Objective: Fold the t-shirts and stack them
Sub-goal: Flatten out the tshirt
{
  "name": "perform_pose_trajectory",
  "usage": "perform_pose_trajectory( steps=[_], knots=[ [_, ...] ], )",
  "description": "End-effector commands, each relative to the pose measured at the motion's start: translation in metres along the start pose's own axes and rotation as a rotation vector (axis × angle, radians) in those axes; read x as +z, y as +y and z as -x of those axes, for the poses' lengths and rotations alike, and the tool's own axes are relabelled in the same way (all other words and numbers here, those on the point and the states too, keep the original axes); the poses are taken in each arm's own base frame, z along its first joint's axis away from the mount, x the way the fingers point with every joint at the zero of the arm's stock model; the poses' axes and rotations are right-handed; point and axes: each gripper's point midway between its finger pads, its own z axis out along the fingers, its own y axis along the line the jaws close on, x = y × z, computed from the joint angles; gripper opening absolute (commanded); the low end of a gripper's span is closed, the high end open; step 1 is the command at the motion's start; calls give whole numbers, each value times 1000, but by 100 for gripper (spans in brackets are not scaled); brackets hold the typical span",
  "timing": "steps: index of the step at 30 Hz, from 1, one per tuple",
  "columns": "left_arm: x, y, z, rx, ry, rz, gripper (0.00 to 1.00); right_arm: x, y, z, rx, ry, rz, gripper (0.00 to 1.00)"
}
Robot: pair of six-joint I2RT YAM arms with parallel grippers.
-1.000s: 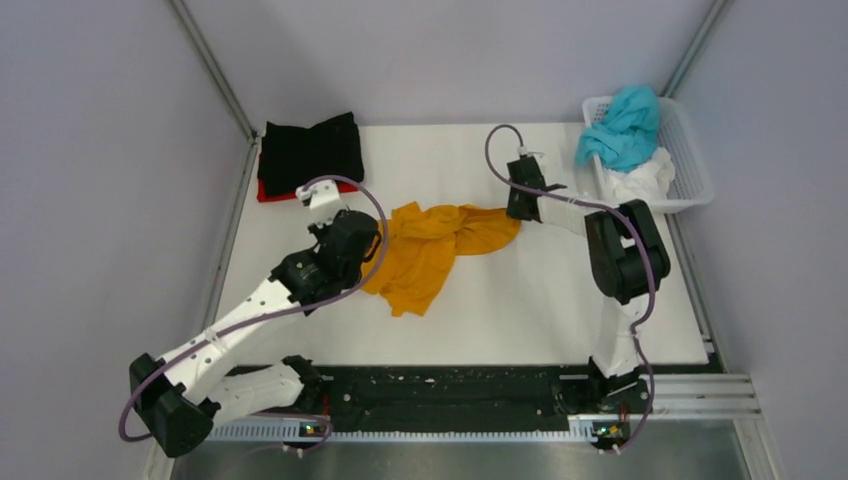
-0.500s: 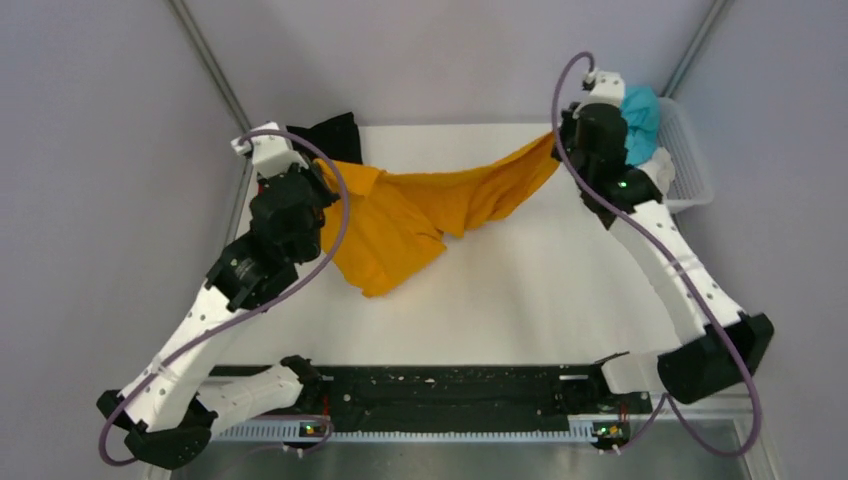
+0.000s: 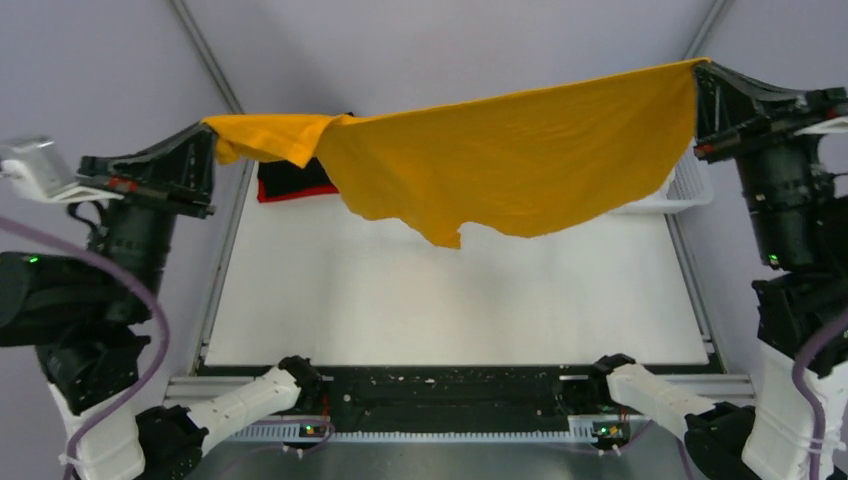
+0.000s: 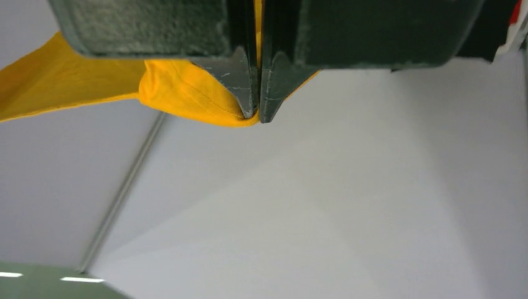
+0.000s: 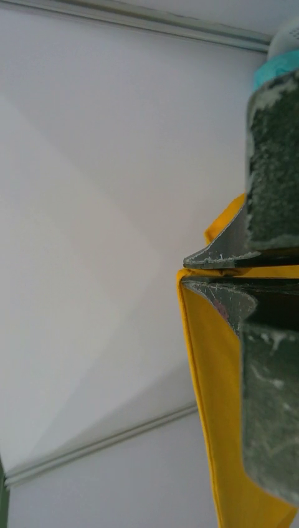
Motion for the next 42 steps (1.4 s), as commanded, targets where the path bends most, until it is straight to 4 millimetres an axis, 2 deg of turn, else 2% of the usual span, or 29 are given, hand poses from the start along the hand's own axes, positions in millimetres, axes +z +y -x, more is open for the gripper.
perform_pose_trajectory(
  steps=[1, 5, 8, 10, 13, 14, 16, 19, 23, 24, 25, 28, 30, 31, 32, 33, 34, 35, 37, 38, 41, 42],
  knots=[
    [-17, -38, 41, 26, -53, -230, 0, -21, 13, 25, -29, -30, 83, 0],
    [-11, -48, 52, 54, -82, -268, 0, -28, 7, 33, -27, -56, 51, 0],
    [12, -37, 43, 92, -90, -171, 0, -18, -2, 22, -35, -34, -1, 0],
    [38, -25, 25, 130, -75, -62, 0, -5, -12, 6, -47, -1, -59, 0],
    [77, -2, -16, 235, -26, 120, 0, 18, -36, -35, -80, 66, -189, 0],
    [89, 5, -35, 275, 3, 175, 0, 25, -44, -54, -91, 96, -238, 0],
    [112, 24, -78, 355, 69, 287, 0, 38, -68, -107, -129, 179, -363, 0],
    [147, 66, -158, 424, 205, 405, 0, 49, -94, -184, -185, 281, -496, 0],
    [184, 132, -296, 433, 454, 413, 2, 55, -113, -306, -194, 459, -531, 0],
    [191, 148, -328, 446, 497, 428, 12, 56, -117, -340, -180, 514, -517, 0],
    [197, 162, -358, 453, 546, 443, 17, 58, -120, -374, -157, 568, -492, 0],
    [210, 204, -440, 492, 701, 525, 36, 64, -135, -459, -80, 692, -463, 2],
    [215, 221, -479, 525, 769, 562, 61, 71, -148, -497, -81, 744, -482, 7],
    [217, 227, -494, 534, 791, 564, 85, 73, -152, -512, -86, 771, -488, 18],
    [218, 230, -506, 538, 810, 561, 97, 77, -153, -524, -88, 796, -487, 37],
    [218, 232, -515, 535, 821, 554, 99, 76, -154, -539, -88, 831, -485, 52],
    [219, 231, -517, 527, 816, 548, 99, 77, -155, -542, -85, 842, -492, 60],
    [219, 229, -516, 516, 813, 543, 99, 78, -156, -542, -83, 842, -505, 68],
    [216, 224, -509, 489, 796, 536, 99, 76, -158, -536, -81, 835, -529, 94],
    [213, 222, -503, 474, 788, 537, 99, 70, -158, -536, -77, 842, -537, 98],
    [193, 216, -486, 406, 779, 577, 99, 48, -149, -535, -24, 889, -532, 99],
    [178, 214, -491, 380, 807, 566, 99, 37, -145, -538, 1, 916, -527, 99]
  ],
)
